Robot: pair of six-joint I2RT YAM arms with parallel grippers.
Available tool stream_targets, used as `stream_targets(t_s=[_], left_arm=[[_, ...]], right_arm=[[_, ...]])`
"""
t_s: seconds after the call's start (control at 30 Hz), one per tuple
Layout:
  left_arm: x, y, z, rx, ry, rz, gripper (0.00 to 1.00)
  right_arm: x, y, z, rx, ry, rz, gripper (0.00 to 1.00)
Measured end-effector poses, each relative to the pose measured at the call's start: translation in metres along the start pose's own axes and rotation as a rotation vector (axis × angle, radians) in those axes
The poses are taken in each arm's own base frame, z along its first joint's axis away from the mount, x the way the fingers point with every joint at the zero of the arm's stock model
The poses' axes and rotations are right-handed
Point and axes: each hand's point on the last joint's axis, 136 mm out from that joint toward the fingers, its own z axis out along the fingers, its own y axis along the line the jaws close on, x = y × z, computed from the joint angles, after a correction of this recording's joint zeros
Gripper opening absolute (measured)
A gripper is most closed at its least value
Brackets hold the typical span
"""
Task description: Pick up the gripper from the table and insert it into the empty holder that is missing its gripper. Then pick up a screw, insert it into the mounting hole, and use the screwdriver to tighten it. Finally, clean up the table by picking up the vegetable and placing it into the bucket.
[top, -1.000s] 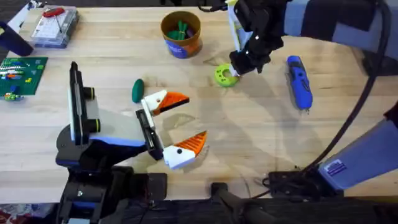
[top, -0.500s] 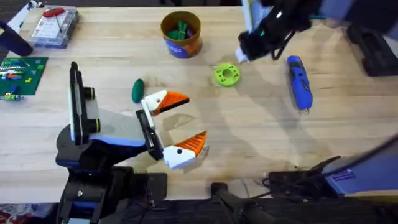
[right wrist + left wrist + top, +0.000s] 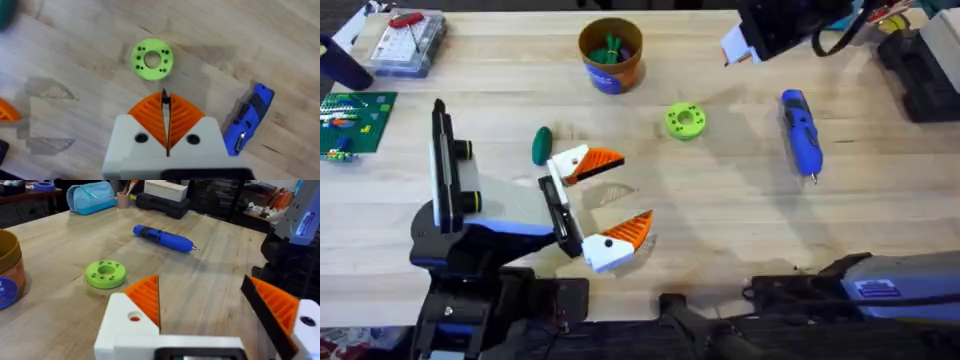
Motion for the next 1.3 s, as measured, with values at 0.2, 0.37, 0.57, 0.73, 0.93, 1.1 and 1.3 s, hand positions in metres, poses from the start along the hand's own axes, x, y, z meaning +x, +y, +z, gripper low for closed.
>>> stream_targets(t_s=[0.2,0.37,0.57,0.73,0.93,1.1,1.3], left_arm=[[0.0,0.0,0.0,0.0,0.0,0.0,0.991],[0.0,0.0,0.0,0.0,0.0,0.0,0.991],[0.0,0.0,0.0,0.0,0.0,0.0,0.991],[0.0,0.0,0.0,0.0,0.0,0.0,0.991],[0.0,0.0,0.0,0.0,0.0,0.0,0.991],[0.0,0.0,0.0,0.0,0.0,0.0,0.991],[0.0,0.0,0.0,0.0,0.0,0.0,0.991]], right_arm=[[-0.016,0.035,-0.018,-0.04,-0.06,-0.115,0.003],[-0.024,0.072,-0.02,-0.085,-0.066,-0.214,0.003],[-0.021,0.114,-0.024,-0.144,-0.056,-0.33,0.003],[-0.014,0.146,-0.035,-0.192,-0.072,-0.434,0.003],[-0.002,0.173,-0.041,-0.23,-0.072,-0.557,0.003],[0.01,0.191,-0.046,-0.254,-0.066,-0.647,0.003],[0.009,0.211,-0.051,-0.278,-0.113,-0.723,0.003]])
